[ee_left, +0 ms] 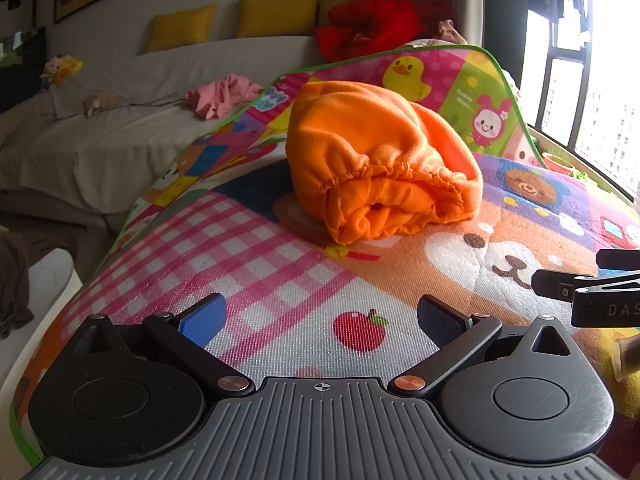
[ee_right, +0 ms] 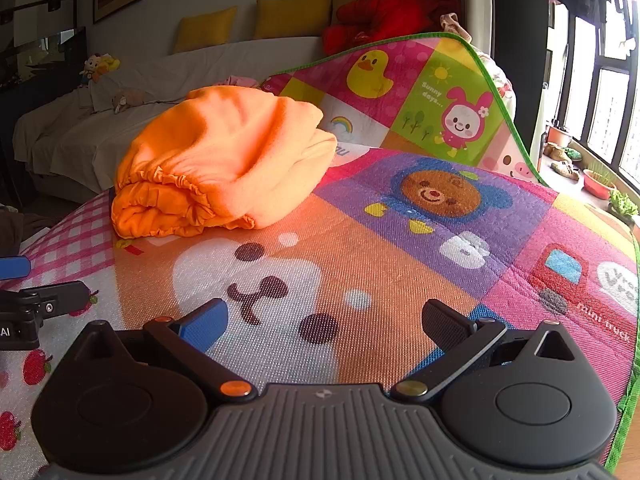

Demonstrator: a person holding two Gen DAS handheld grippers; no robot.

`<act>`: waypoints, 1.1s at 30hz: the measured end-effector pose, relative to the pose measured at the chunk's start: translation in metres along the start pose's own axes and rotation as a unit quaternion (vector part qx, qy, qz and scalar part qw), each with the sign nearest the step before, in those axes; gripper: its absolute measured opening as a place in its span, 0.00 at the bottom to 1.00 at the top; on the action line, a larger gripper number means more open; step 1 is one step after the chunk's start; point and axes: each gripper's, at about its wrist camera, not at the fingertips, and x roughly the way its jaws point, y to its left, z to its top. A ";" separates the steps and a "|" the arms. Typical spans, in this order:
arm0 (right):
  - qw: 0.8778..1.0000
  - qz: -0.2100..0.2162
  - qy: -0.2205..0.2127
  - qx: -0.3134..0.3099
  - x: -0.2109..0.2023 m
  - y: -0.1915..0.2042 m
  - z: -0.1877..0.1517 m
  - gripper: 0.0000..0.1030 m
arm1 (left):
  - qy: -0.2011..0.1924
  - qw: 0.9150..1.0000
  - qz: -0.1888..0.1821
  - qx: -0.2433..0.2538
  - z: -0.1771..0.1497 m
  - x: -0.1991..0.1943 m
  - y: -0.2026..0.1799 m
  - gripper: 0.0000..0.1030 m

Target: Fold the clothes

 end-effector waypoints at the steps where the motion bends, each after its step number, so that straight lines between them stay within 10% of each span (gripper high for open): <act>1: 1.000 0.000 0.000 0.000 0.000 0.000 0.000 1.00 | 0.000 1.000 0.000 0.000 0.000 0.000 0.000 1.00; 33: 1.000 -0.009 0.006 -0.011 0.002 0.004 -0.001 1.00 | 0.002 1.000 -0.004 -0.007 0.000 0.000 0.002 1.00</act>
